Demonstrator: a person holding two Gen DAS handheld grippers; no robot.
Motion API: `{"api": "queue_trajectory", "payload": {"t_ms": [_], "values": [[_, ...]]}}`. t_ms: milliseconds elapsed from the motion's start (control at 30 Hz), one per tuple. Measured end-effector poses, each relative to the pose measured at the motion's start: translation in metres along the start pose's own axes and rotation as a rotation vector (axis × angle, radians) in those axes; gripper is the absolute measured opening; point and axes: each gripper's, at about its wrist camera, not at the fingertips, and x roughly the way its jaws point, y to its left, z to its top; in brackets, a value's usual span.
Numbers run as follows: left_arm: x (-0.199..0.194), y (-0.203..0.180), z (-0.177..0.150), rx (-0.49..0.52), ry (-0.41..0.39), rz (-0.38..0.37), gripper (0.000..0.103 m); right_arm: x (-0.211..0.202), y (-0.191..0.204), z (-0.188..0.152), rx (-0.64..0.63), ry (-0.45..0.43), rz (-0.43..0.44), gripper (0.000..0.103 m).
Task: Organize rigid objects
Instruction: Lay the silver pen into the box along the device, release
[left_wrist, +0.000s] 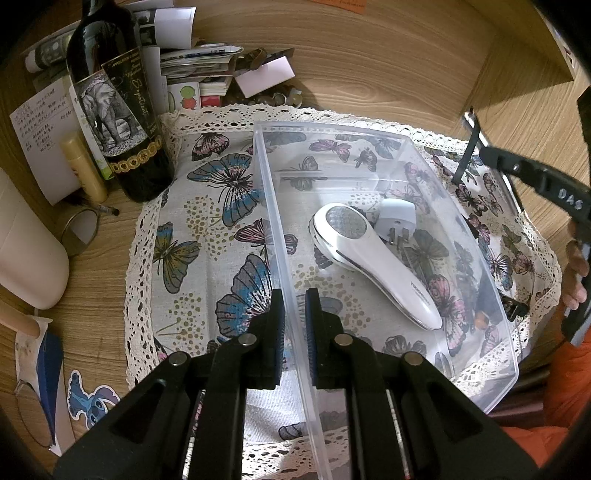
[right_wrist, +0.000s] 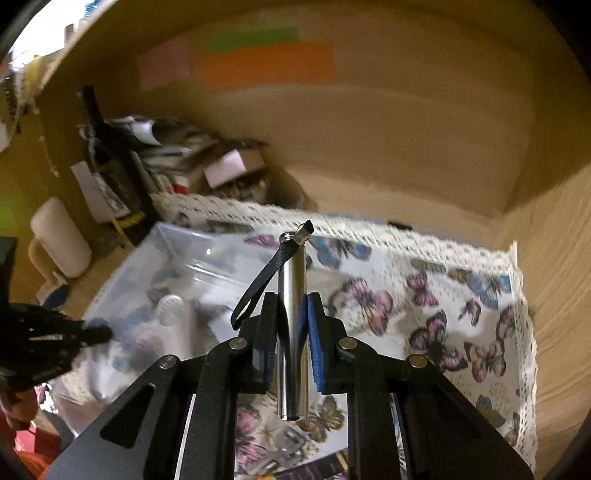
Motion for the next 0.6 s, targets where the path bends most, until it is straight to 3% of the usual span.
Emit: {"api": "queue_trajectory", "payload": {"t_ms": [233, 600], "values": [[0.0, 0.0, 0.001, 0.0, 0.001, -0.001, 0.011, -0.001, 0.026, 0.005, -0.045, -0.006, 0.063, 0.014], [0.0, -0.001, 0.001, 0.001, 0.0, 0.0, 0.011, 0.033, 0.057, -0.007, -0.09, 0.086, 0.131, 0.014]]}}
